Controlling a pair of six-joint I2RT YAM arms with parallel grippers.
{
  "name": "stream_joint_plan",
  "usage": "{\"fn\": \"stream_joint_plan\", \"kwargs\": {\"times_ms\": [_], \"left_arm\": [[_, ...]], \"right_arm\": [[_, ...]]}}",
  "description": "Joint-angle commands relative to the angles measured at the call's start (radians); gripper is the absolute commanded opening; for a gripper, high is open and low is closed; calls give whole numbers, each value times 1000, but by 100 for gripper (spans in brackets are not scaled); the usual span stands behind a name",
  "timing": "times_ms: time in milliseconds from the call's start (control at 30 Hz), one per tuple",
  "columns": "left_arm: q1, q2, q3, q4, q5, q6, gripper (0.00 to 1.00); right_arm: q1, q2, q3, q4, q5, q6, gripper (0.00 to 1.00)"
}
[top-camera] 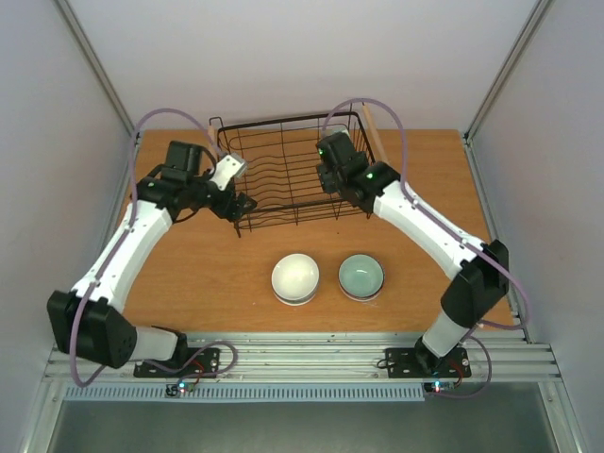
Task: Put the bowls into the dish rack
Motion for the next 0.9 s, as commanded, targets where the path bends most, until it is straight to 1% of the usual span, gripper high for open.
{"fn": "stream_joint_plan", "kwargs": {"times_ms": [0, 100, 267, 367, 433, 533, 633, 733, 867], "left_arm": [[-40, 84, 20, 30, -93, 4, 83], [-53, 145, 39, 52, -100, 3, 83], [-60, 224, 92, 46, -113, 13, 81], [-59, 236, 87, 63, -131, 19, 81], [-59, 243, 81, 67, -145, 24, 81], [-59, 240, 67, 68, -169, 29, 81], [-60, 226, 43, 79, -189, 34, 81], [-59, 214, 20, 91, -212, 32, 81], [-59, 201, -10, 105, -231, 32, 81]], "right_arm": [[-79, 96, 95, -92, -132, 0, 75], [-154, 183, 179, -112, -201, 1, 74], [-214, 338, 347, -173, -218, -26, 68], [-246, 413, 399, -201, -257, -23, 66], [-260, 467, 417, -230, -269, -19, 61], [-264, 486, 393, -241, -263, -10, 48], [-262, 445, 317, -215, -292, 6, 39], [-261, 377, 222, -190, -309, 29, 34], [-243, 278, 96, -163, -313, 51, 33]]}}
